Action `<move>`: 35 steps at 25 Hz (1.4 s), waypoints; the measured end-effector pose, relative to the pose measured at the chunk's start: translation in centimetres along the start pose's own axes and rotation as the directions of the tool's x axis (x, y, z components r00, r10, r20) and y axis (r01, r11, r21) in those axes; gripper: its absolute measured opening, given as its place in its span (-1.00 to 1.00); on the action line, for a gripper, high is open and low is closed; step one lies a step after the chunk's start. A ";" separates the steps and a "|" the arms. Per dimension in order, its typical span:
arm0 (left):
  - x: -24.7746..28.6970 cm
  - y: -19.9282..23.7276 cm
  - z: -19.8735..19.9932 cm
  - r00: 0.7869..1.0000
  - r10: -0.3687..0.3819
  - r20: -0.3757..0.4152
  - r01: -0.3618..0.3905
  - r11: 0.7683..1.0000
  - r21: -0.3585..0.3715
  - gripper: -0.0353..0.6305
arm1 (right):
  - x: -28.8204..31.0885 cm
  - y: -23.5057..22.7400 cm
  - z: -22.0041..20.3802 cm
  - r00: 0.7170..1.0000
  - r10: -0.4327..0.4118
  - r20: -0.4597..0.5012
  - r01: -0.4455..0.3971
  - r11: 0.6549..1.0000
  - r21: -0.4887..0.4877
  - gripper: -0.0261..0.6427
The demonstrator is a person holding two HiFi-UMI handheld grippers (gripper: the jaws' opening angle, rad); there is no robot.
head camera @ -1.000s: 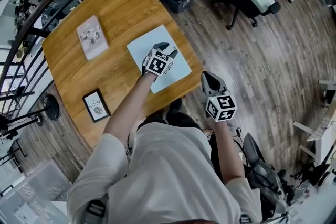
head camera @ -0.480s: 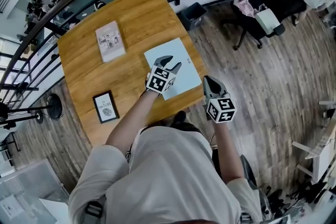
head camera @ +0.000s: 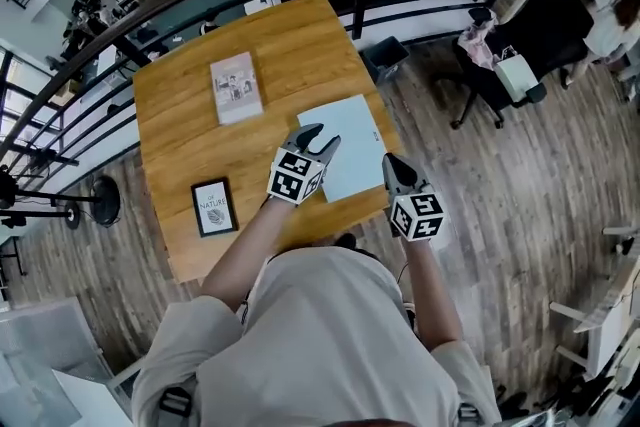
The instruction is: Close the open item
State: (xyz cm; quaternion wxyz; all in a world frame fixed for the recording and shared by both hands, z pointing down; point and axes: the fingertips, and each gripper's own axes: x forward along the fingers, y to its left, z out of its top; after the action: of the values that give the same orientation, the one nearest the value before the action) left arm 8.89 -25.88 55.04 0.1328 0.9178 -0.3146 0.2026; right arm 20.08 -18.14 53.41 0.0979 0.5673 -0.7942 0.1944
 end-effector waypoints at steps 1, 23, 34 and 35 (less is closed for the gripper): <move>-0.8 0.4 0.4 1.000 0.008 0.015 -0.008 1.000 -0.004 -0.38 | 0.2 0.6 0.4 1.000 0.007 0.004 -0.007 1.000 -0.010 -0.91; -17.2 4.9 6.3 0.940 0.151 0.307 -0.134 0.988 -0.079 -0.50 | -0.7 8.9 8.5 0.989 0.079 0.121 -0.057 0.983 -0.172 -0.91; -20.7 6.0 5.9 0.917 0.198 0.346 -0.178 0.980 -0.090 -0.76 | -1.8 9.0 9.2 0.987 0.054 0.152 -0.026 0.984 -0.178 -0.91; -20.8 6.1 5.9 0.915 0.201 0.349 -0.181 0.979 -0.089 -0.78 | -1.9 9.0 9.3 0.987 0.052 0.155 -0.024 0.984 -0.179 -0.91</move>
State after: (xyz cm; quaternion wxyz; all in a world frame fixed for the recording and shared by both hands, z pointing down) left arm -8.21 -21.85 41.04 0.0781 0.9002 -0.4269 0.0361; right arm 12.89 -17.91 42.55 0.0803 0.5547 -0.8243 0.0792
